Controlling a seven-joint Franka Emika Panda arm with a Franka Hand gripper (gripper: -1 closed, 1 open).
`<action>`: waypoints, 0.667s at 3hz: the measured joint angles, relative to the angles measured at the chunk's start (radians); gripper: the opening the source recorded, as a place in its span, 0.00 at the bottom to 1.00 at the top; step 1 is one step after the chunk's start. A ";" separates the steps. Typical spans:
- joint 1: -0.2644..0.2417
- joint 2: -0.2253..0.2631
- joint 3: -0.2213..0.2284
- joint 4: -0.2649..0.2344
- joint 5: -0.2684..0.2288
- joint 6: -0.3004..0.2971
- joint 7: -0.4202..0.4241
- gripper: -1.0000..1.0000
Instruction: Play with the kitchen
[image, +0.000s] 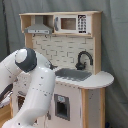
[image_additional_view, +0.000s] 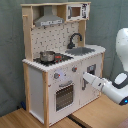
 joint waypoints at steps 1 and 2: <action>-0.032 0.001 -0.007 0.006 -0.027 0.063 0.076 1.00; -0.057 0.002 -0.021 0.021 -0.067 0.133 0.127 1.00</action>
